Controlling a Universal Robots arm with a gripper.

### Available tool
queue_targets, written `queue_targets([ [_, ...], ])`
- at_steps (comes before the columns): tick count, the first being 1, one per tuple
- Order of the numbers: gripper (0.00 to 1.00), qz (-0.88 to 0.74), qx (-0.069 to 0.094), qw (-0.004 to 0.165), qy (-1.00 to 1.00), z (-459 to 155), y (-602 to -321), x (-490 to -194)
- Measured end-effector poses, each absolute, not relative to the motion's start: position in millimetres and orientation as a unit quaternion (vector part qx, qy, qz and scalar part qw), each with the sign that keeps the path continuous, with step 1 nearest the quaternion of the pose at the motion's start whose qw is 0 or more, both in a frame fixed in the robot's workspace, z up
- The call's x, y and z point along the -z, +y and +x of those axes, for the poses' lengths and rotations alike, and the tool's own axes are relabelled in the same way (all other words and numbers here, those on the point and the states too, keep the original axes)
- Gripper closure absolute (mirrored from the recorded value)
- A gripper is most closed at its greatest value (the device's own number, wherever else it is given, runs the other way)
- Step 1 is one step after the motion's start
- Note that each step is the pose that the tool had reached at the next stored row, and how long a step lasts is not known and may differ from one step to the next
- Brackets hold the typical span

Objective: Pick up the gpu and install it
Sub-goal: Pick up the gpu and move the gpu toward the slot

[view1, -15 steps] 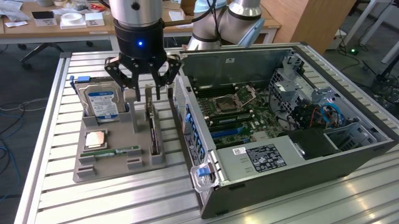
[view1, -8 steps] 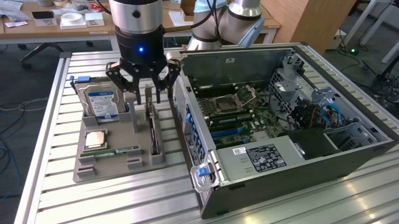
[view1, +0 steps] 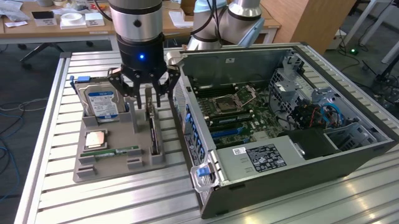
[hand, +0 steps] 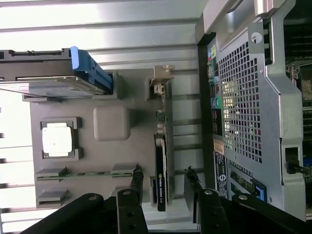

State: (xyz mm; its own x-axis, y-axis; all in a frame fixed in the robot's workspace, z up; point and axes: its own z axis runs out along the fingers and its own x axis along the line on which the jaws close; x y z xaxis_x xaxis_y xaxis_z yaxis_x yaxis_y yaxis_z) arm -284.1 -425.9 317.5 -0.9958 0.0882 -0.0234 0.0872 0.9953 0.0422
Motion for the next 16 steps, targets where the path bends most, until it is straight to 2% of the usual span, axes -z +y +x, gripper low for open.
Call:
queue_targets([
  [16,0.53,0.044,-0.021,0.013,0.999,-284.1,-425.9,-310.9],
])
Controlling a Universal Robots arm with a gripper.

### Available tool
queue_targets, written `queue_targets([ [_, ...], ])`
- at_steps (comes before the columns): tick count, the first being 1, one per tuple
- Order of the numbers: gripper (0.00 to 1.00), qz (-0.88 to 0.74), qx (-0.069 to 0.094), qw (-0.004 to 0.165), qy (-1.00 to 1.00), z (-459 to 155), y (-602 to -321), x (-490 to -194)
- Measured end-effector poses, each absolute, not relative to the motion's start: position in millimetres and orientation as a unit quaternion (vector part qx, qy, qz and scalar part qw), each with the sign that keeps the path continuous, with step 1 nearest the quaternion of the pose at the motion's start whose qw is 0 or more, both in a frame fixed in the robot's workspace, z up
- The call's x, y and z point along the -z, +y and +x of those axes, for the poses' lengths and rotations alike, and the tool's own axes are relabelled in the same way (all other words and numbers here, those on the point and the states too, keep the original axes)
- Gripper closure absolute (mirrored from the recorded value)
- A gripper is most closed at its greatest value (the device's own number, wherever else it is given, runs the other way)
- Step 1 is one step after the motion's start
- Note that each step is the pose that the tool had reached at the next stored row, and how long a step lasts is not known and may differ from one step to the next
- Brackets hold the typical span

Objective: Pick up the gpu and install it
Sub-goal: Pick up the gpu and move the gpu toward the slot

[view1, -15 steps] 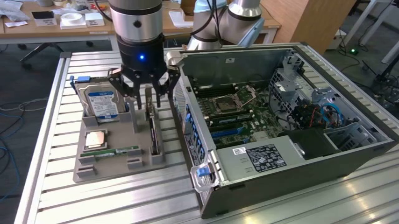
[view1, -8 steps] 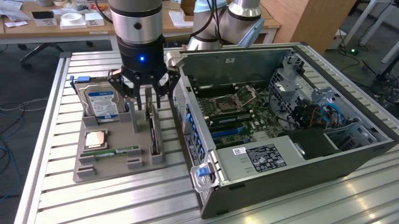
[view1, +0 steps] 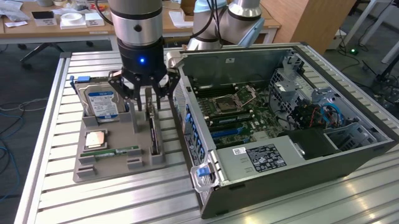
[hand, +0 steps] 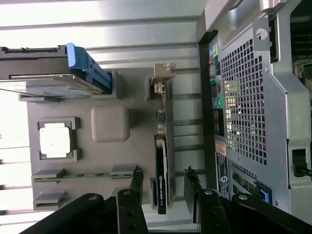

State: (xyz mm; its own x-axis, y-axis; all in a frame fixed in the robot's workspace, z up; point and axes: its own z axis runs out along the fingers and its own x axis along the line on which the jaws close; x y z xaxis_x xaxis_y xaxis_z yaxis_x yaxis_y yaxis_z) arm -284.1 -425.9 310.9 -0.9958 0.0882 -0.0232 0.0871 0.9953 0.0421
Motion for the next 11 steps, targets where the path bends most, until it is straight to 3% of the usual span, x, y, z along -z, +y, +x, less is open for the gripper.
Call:
queue_targets([
  [11,0.53,0.044,-0.021,0.013,0.999,-284.1,-425.9,-307.0],
])
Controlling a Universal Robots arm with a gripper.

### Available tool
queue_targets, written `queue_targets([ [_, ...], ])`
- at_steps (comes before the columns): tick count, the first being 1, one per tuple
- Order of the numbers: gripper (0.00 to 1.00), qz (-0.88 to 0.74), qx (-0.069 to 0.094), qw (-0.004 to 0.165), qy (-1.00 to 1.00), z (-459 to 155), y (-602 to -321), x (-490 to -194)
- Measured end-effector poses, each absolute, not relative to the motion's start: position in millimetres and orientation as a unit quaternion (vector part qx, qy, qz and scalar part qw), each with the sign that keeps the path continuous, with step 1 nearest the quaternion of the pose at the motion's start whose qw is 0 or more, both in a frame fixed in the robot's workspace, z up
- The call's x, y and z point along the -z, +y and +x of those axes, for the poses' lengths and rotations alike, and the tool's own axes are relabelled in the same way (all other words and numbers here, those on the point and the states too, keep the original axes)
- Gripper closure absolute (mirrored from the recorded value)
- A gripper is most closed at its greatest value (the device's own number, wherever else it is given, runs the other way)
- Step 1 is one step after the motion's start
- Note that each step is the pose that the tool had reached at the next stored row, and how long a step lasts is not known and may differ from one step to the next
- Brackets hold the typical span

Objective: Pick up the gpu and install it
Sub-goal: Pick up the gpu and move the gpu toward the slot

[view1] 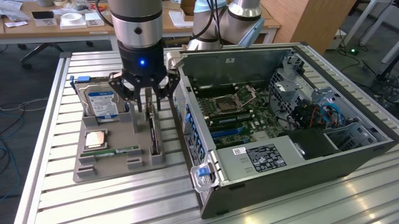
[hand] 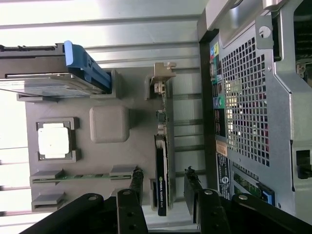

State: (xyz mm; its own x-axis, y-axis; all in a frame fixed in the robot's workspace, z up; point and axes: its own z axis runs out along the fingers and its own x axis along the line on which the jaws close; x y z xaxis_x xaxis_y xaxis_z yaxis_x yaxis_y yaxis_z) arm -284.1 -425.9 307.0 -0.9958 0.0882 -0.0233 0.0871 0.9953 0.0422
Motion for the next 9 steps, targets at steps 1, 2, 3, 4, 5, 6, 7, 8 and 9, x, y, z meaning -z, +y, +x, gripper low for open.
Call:
queue_targets([
  [1,0.53,0.044,-0.021,0.013,0.999,-284.1,-425.9,-306.5],
  [2,0.53,0.044,-0.020,0.012,0.999,-284.1,-425.9,-306.3],
  [3,0.53,0.044,-0.020,0.012,0.999,-284.1,-425.9,-306.3],
  [4,0.53,0.044,-0.020,0.012,0.999,-284.1,-425.9,-306.3],
  [5,0.53,0.044,-0.021,0.013,0.999,-284.1,-425.9,-306.1],
  [6,0.53,0.044,-0.021,0.013,0.999,-284.1,-425.9,-306.1],
  [7,0.53,0.044,-0.021,0.013,0.999,-284.1,-425.9,-306.1],
  [8,0.53,0.044,-0.021,0.013,0.999,-284.1,-425.9,-306.1],
  [9,0.53,0.044,-0.021,0.013,0.999,-284.1,-425.9,-306.0],
])
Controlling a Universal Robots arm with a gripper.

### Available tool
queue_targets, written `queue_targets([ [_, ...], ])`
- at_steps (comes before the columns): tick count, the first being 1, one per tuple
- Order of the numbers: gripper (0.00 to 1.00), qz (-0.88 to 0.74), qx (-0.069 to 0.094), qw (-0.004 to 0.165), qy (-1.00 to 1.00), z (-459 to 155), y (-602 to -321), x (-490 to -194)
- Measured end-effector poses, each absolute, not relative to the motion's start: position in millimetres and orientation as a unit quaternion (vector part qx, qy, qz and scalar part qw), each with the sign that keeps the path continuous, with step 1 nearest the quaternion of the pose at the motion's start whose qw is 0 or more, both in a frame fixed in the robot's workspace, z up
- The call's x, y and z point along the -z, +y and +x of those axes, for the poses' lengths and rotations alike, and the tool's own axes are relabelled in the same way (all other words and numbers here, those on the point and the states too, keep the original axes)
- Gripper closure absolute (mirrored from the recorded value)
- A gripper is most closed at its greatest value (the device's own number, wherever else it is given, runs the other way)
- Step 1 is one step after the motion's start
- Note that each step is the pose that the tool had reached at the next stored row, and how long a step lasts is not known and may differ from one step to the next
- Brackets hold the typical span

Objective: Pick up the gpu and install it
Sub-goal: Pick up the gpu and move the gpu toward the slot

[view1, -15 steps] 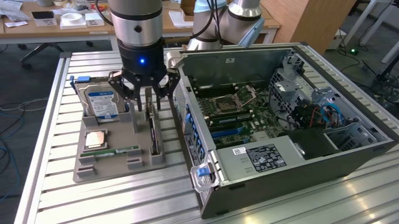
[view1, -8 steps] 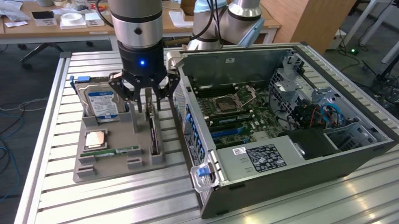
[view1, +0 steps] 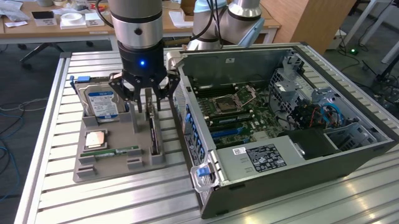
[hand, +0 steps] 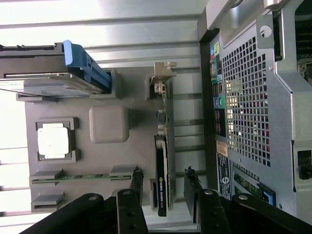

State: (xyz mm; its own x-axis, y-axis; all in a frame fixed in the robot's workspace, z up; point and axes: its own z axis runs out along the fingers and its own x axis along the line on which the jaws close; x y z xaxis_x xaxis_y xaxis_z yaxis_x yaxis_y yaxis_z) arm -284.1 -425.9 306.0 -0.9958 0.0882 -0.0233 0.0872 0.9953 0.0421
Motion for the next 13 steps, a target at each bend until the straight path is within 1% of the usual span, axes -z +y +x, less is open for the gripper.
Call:
queue_targets([
  [13,0.53,0.044,-0.021,0.013,0.999,-284.1,-425.9,-296.8],
])
